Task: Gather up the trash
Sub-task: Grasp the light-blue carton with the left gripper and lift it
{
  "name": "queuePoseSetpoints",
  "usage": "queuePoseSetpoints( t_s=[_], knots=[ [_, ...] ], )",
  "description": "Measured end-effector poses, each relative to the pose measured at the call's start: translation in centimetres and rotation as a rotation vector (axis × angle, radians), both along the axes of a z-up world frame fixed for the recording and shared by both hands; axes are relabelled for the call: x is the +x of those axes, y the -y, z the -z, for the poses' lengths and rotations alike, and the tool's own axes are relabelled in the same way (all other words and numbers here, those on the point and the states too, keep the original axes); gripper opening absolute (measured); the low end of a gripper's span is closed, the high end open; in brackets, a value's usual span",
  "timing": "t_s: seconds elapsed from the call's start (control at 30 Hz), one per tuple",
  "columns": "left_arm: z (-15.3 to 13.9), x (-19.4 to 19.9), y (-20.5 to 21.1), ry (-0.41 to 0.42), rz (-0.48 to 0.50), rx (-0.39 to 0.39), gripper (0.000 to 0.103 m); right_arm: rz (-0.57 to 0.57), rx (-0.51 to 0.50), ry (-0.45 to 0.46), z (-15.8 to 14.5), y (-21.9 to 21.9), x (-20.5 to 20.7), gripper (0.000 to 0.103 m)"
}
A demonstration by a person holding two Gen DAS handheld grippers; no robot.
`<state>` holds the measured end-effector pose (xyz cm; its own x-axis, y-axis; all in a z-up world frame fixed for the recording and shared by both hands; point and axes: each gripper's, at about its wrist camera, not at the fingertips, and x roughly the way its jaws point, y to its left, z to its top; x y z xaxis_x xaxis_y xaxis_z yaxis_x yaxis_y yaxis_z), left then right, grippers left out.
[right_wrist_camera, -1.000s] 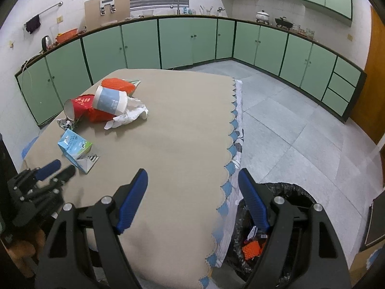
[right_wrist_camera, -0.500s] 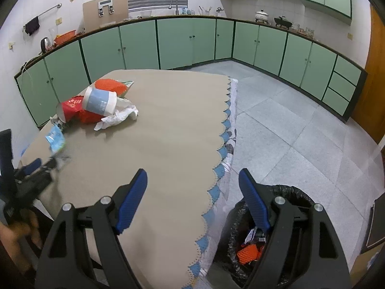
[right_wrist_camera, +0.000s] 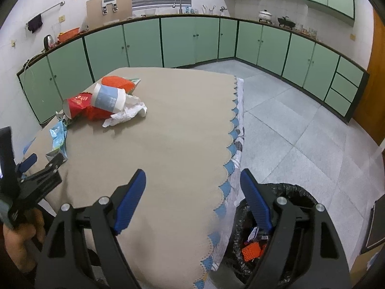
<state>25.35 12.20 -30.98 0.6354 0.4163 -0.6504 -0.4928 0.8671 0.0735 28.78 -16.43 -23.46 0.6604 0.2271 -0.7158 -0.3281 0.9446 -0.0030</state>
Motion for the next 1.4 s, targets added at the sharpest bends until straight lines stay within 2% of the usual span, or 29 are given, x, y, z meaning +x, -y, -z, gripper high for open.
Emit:
queuePoseSetpoints(
  t_s=[0.1,0.2,0.4,0.63,0.87,1.07,1.27,1.4],
  knots=[
    [0.5,1.2,-0.5,-0.014,-0.013,0.015,0.085,-0.001,0.000,-0.003,-0.1,-0.3,0.2,0.079],
    [0.6,1.2,-1.4,-0.009,0.007,-0.034,0.047,-0.004,-0.007,-0.001,-0.3,-0.6,0.1,0.079],
    [-1.8,-2.2,-1.3,0.085,0.046,-0.031,0.046,-0.020,-0.008,-0.002,-0.7,-1.8,-0.2,0.079],
    [-4.3,-5.8,-1.7,0.130,0.100,-0.002,0.046,-0.106,0.004,0.018,-1.3,-7.1,0.0,0.079],
    [-6.5,-5.7,-2.3,0.174,0.138,0.015,0.046,-0.227,-0.057,0.108,-0.7,-15.1,2.7,0.078],
    [-8.7,-4.6,-2.4,0.223,0.177,0.026,0.046,-0.273,-0.132,0.144,1.2,-20.1,6.7,0.078],
    [-9.9,-3.6,-3.2,0.251,0.185,0.035,0.046,-0.312,-0.219,0.202,2.8,-23.3,8.7,0.078],
    [-9.6,-3.1,-3.8,0.245,0.182,0.029,0.046,-0.325,-0.227,0.212,3.0,-24.3,9.4,0.078]
  ],
)
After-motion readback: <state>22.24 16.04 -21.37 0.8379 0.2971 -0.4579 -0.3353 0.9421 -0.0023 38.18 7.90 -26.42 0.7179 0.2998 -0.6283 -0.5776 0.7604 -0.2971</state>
